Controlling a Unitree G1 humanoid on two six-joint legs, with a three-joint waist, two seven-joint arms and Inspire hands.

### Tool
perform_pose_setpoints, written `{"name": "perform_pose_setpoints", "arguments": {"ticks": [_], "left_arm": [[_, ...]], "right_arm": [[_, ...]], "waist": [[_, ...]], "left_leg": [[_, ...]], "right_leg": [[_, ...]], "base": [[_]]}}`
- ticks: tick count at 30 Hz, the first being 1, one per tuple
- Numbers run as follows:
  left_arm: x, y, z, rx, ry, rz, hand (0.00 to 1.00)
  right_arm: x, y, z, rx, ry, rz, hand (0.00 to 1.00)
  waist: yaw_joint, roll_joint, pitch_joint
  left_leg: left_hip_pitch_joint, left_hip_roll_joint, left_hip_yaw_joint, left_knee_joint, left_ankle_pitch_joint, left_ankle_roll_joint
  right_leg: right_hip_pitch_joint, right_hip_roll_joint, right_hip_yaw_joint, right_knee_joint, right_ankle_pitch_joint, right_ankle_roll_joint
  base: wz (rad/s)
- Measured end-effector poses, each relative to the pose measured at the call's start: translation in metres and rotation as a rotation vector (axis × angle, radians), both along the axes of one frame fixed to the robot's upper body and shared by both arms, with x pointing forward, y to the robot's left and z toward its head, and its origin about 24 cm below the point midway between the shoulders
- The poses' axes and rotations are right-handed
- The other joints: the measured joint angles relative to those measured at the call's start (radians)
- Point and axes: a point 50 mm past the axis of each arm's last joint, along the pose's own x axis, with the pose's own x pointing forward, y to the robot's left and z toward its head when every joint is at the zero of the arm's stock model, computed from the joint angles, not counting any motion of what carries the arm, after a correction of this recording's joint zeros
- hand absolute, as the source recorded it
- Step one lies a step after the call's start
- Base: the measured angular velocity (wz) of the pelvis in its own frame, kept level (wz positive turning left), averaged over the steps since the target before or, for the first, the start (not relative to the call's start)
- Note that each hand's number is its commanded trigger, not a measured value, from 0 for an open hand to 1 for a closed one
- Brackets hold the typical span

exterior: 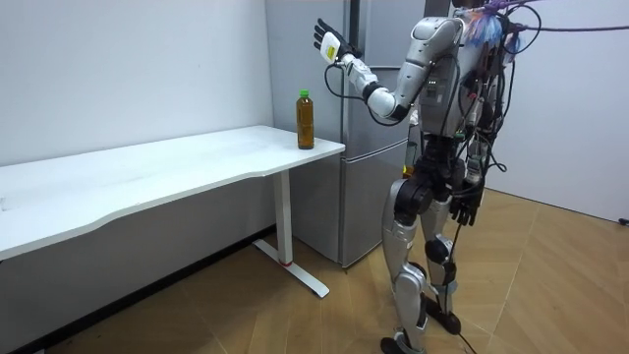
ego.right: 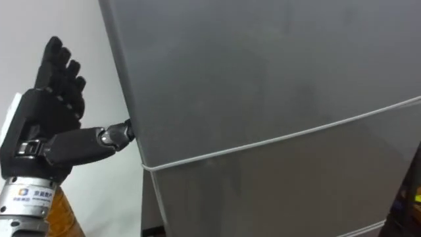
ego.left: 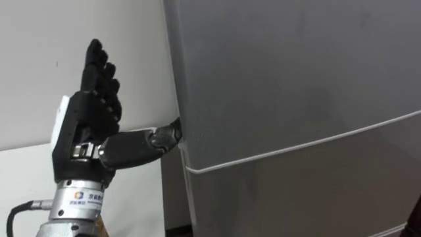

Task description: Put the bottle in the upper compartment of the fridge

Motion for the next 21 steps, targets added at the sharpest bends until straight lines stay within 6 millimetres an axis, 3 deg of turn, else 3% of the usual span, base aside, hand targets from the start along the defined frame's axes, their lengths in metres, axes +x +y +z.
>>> {"name": "perform_pose_setpoints", "arguments": {"ticks": [7, 21], "left_arm": [[0.003, -0.006, 0.002, 0.001, 0.024, -0.049, 0.0], [-0.006, -0.012, 0.014, 0.056, -0.016, -0.093, 0.0]], "right_arm": [[0.003, -0.001, 0.0, -0.022, 0.029, 0.045, 0.0], [0.005, 0.0, -0.001, -0.02, 0.057, 0.077, 0.0]], "waist": [[0.002, 0.015, -0.0103], [0.006, 0.018, -0.0096]], "left_leg": [[-0.016, -0.001, -0.003, 0.0, 0.0, 0.0], [-0.031, -0.001, -0.022, 0.007, 0.001, 0.001]], "right_leg": [[0.003, 0.003, 0.0, -0.024, 0.015, 0.001], [0.002, 0.006, -0.003, -0.031, 0.019, -0.001]], "base": [[0.08], [0.03]]}}
